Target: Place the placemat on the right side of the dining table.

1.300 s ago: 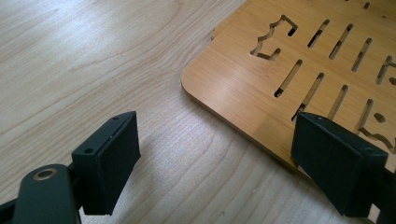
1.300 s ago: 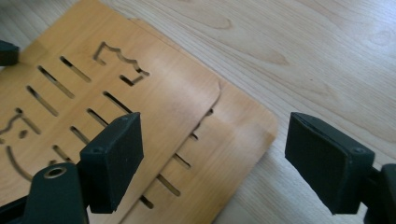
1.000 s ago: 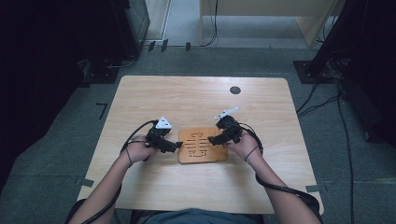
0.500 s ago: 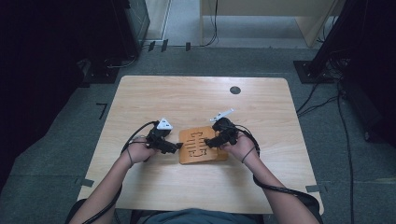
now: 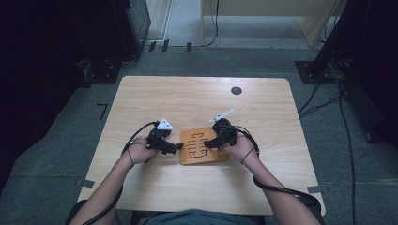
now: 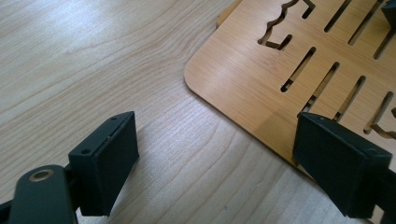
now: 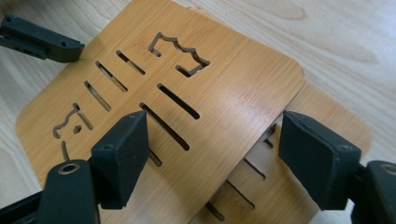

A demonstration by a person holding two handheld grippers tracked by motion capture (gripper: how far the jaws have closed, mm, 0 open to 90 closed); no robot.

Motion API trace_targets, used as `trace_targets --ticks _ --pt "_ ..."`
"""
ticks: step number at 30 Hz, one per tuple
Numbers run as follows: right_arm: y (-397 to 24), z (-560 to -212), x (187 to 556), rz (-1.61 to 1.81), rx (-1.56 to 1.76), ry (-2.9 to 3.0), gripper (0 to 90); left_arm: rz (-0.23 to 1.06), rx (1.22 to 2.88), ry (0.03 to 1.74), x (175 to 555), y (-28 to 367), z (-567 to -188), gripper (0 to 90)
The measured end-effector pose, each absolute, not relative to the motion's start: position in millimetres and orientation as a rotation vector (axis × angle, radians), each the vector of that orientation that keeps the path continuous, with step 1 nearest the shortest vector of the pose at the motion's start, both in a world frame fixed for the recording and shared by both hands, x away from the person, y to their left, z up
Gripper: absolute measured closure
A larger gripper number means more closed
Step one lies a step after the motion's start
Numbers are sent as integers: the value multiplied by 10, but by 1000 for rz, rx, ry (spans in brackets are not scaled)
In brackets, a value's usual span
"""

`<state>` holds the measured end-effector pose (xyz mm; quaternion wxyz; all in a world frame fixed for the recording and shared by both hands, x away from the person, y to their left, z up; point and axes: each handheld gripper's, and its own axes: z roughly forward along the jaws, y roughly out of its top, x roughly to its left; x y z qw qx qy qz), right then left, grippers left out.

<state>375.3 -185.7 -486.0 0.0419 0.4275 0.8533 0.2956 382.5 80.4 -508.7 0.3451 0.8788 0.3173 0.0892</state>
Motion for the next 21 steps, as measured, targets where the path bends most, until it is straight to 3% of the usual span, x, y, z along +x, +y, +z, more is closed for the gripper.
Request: trace_targets --ticks 21 --pt "-1866 -4685 3770 939 1381 2676 256 213 2270 817 3821 791 -5093 126"
